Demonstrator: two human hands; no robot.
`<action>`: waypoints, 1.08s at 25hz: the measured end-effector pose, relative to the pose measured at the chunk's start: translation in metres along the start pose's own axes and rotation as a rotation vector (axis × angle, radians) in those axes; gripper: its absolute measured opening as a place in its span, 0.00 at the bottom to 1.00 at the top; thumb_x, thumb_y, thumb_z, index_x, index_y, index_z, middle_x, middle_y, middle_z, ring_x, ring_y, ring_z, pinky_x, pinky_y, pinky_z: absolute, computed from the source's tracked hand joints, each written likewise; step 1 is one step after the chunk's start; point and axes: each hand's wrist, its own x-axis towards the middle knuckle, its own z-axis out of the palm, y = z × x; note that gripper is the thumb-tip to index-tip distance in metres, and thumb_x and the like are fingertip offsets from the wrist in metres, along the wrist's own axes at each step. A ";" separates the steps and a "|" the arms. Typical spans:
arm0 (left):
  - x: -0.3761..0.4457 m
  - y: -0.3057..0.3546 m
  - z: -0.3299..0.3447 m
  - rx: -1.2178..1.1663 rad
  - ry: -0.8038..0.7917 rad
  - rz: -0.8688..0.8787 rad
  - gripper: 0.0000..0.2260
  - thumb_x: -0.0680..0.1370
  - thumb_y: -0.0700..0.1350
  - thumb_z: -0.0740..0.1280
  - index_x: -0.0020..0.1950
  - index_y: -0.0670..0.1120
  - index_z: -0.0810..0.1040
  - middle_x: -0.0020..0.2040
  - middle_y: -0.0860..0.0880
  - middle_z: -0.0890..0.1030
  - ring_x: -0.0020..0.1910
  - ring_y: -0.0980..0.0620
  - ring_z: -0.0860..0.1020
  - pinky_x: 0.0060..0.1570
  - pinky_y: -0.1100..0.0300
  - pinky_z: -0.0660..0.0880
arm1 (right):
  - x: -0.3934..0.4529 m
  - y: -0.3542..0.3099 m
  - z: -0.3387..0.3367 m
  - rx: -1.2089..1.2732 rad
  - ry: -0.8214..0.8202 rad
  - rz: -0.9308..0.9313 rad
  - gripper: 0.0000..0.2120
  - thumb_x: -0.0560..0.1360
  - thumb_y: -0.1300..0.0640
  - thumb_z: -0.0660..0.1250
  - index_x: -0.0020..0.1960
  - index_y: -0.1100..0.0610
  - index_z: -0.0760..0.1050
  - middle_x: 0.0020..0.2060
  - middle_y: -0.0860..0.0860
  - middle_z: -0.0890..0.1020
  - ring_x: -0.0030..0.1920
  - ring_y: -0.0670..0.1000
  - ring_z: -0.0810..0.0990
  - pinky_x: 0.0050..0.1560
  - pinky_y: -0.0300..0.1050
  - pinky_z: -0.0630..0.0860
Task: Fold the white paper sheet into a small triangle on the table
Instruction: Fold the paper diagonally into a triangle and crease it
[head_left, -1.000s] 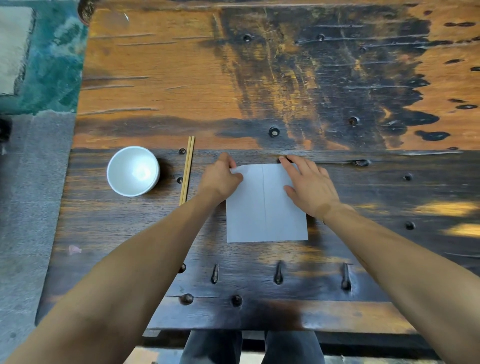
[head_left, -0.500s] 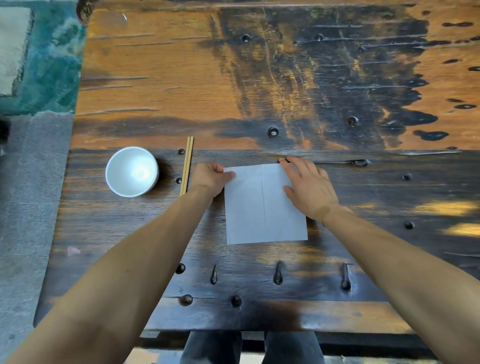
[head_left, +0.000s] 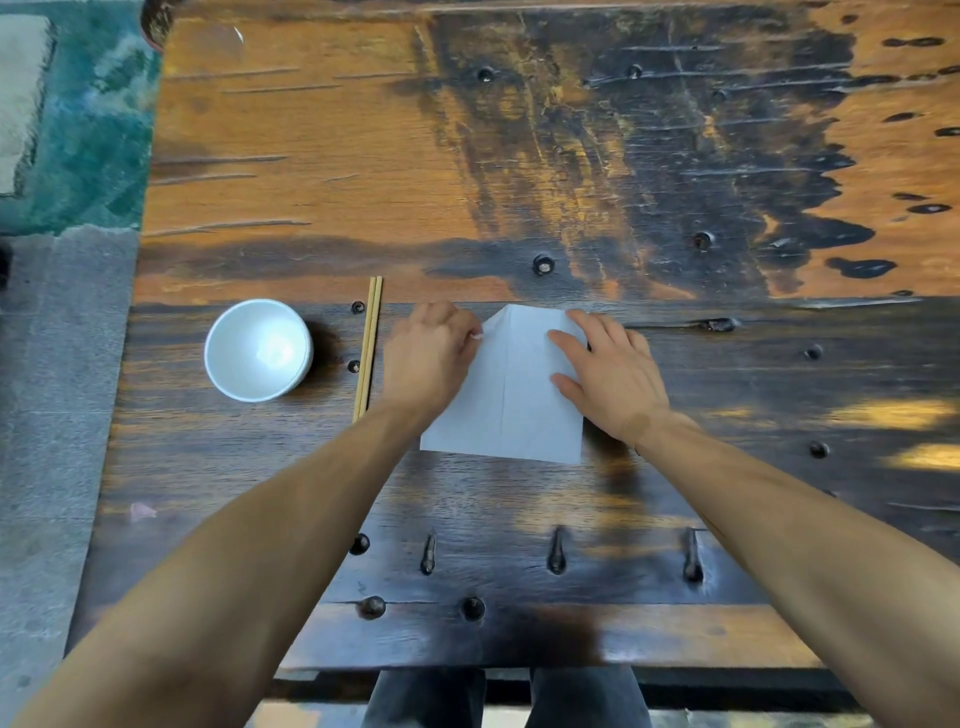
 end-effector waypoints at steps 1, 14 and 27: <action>-0.006 0.007 0.005 0.002 -0.005 0.024 0.05 0.78 0.47 0.67 0.49 0.48 0.81 0.47 0.48 0.80 0.49 0.44 0.75 0.43 0.52 0.72 | -0.003 0.002 0.000 0.012 0.017 0.013 0.23 0.78 0.47 0.64 0.70 0.53 0.69 0.72 0.55 0.67 0.70 0.58 0.65 0.64 0.56 0.64; -0.071 0.071 0.049 0.007 -0.083 0.104 0.05 0.77 0.47 0.68 0.44 0.49 0.83 0.39 0.49 0.80 0.43 0.45 0.76 0.44 0.50 0.69 | -0.050 0.010 0.023 0.039 0.167 -0.122 0.18 0.77 0.54 0.65 0.65 0.57 0.76 0.66 0.54 0.76 0.68 0.57 0.72 0.62 0.55 0.69; -0.055 0.017 0.033 -0.079 -0.066 -0.017 0.17 0.72 0.50 0.73 0.61 0.50 0.78 0.57 0.49 0.75 0.55 0.46 0.71 0.48 0.55 0.64 | -0.024 -0.013 0.003 0.664 -0.009 0.331 0.18 0.77 0.43 0.65 0.63 0.51 0.77 0.53 0.48 0.82 0.52 0.51 0.79 0.52 0.47 0.75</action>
